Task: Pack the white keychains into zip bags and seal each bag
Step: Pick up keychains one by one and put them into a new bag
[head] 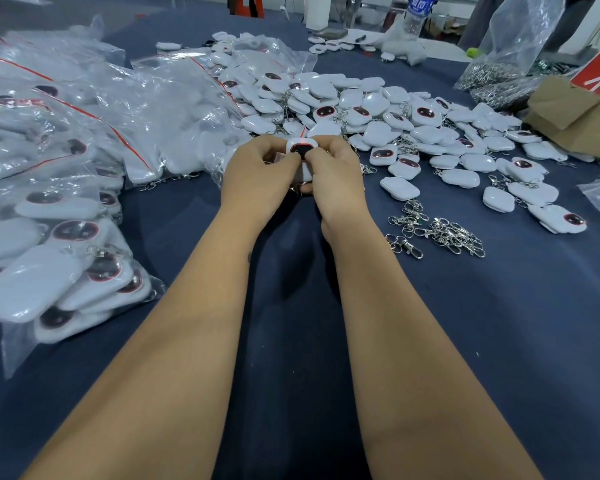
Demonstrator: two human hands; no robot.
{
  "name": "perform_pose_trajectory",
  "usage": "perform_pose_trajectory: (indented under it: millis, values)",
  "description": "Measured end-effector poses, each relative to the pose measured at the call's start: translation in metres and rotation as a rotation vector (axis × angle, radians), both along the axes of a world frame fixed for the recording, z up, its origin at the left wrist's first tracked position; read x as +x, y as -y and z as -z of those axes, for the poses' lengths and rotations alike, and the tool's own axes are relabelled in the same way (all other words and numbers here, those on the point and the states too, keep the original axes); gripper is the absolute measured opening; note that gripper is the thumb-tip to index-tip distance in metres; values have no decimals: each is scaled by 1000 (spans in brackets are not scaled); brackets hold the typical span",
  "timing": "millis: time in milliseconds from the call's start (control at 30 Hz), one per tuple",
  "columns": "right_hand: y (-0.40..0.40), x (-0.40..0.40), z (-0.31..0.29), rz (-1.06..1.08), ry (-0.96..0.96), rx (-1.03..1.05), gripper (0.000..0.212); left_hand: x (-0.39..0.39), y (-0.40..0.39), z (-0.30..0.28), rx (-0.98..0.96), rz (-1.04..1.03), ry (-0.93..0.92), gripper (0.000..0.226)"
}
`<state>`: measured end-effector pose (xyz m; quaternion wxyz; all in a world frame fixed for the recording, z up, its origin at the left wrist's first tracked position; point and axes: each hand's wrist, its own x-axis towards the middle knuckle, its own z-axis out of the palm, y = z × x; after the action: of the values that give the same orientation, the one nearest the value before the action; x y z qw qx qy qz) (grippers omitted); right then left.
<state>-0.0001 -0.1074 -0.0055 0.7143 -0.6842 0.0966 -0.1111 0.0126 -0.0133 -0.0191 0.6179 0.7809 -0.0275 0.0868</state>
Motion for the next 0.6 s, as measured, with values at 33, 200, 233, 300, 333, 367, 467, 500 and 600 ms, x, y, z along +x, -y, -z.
perform_pose_trajectory:
  millis: [33, 200, 233, 300, 333, 367, 467, 500, 600]
  values:
    - [0, 0, 0, -1, -1, -7, 15, 1, 0, 1, 4, -4, 4, 20]
    - [-1, 0, 0, -6, 7, -20, 20, 2, 0, 1, 26, -42, -2, 17]
    - [-1, 0, 0, -8, 11, -16, 20, 2, 0, 1, 18, -41, -5, 17]
    - [0, -1, 0, -20, 20, 3, 19, 1, 0, 1, 8, -45, 3, 13]
    - [0, -1, 0, -24, 25, 18, 19, 1, 0, 1, 12, -51, 11, 12]
    - [-1, -1, -1, -26, 28, 31, 20, 1, 0, 1, 22, -58, 17, 10]
    - [-1, -2, 0, -26, 28, 40, 21, 0, 1, 1, 52, -72, 31, 8]
    - [-1, -2, 0, -25, 26, 39, 22, 0, 1, 0, 56, -74, 36, 9]
    - [-1, -1, 0, -10, 10, 21, 20, 0, 2, 1, 65, -64, 48, 14]
